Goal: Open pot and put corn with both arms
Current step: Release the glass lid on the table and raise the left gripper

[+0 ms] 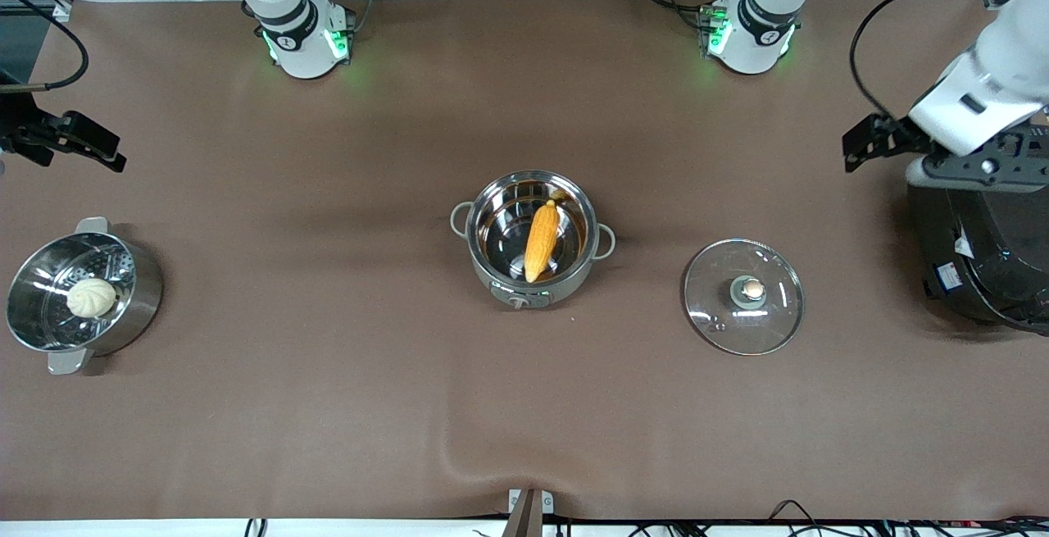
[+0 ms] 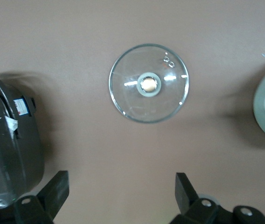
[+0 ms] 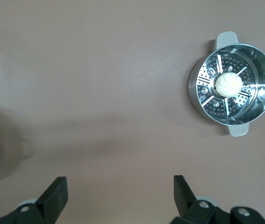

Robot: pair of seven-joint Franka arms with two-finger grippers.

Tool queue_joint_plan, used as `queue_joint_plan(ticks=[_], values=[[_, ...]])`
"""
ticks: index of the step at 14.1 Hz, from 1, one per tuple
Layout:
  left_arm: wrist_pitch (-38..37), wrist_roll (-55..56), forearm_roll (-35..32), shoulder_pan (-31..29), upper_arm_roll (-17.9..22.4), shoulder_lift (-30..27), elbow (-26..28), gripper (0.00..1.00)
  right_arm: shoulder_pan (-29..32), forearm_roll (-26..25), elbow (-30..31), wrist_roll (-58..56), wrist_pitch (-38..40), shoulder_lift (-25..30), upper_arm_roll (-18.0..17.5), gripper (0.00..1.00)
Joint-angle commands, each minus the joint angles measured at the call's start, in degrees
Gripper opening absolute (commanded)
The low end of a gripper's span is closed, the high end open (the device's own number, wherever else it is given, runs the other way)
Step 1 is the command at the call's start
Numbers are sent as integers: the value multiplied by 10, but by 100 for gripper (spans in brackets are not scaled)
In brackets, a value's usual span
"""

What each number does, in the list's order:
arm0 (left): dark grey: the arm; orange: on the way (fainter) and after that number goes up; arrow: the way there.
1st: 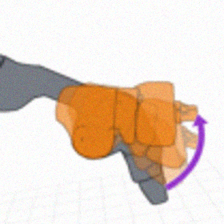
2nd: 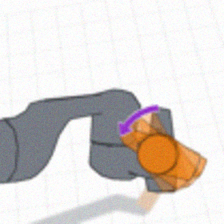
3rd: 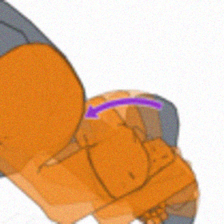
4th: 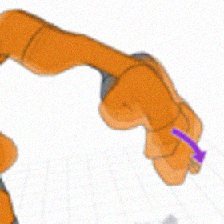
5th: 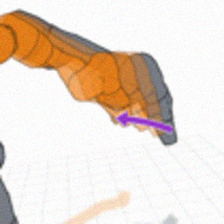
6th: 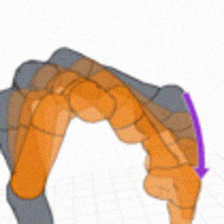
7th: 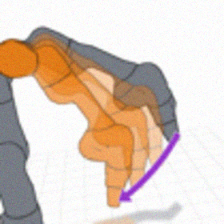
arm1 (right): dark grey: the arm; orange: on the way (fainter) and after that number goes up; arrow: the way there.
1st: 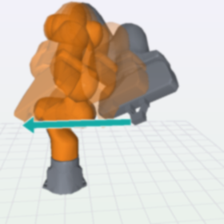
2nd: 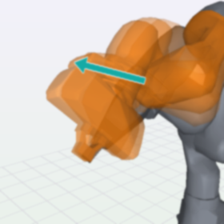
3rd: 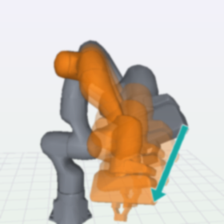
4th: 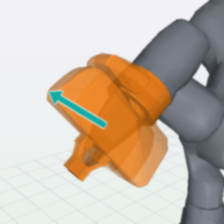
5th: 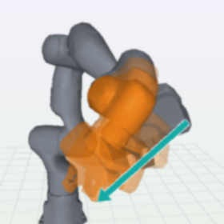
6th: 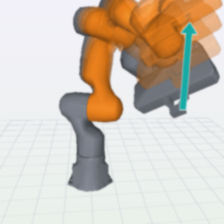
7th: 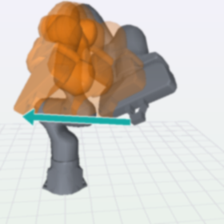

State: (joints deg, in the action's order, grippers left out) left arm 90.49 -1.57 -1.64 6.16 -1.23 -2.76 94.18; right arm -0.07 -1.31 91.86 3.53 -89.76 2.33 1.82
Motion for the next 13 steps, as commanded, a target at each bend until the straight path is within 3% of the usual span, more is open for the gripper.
queue_joint_plan(ticks=[1,13], values=[[-52,-33,30,-3,21,3,-57,100,13,3,2,-7,5,9,-8,100],[-77,-3,33,-4,32,5,-72,100,12,5,2,-13,23,7,-8,100]])
